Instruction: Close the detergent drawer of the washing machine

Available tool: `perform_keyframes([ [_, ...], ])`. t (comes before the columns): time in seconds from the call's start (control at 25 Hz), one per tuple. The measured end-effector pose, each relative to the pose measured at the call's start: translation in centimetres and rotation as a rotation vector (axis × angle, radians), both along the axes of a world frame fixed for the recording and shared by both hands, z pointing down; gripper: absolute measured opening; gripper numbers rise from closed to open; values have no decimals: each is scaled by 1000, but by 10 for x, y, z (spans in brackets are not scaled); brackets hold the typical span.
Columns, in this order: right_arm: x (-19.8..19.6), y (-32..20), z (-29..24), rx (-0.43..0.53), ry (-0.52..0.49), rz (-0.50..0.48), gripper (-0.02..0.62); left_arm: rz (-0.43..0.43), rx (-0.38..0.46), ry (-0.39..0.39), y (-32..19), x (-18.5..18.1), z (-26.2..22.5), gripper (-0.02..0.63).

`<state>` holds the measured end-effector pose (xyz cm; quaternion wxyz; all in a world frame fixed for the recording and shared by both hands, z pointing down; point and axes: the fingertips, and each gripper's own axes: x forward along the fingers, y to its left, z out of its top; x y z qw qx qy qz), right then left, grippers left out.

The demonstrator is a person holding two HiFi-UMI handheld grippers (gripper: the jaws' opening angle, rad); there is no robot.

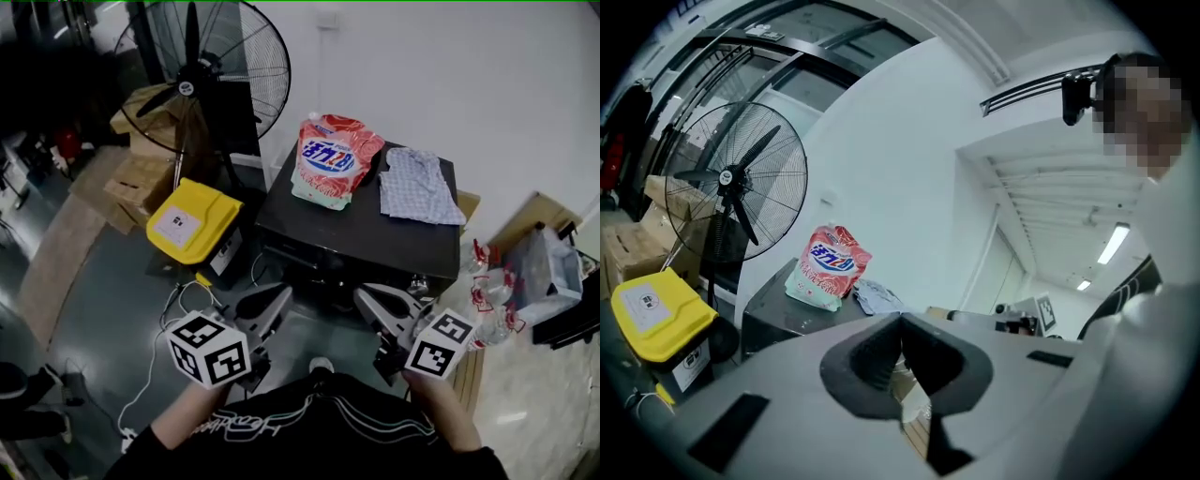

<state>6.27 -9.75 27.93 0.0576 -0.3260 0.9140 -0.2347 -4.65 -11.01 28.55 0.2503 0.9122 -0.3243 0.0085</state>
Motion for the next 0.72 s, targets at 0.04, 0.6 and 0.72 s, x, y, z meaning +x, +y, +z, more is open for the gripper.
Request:
perform_keyframes([
  [0.04, 0, 4, -1, 4, 4, 5, 26, 4, 4, 3, 4, 0, -1, 23],
  [0.6, 6, 31, 0, -28, -54, 79, 26, 24, 18, -8, 34, -4, 7, 23],
  [0.72, 5, 31, 5, -32, -42, 83, 26, 17, 15, -11, 32, -8, 9, 23],
])
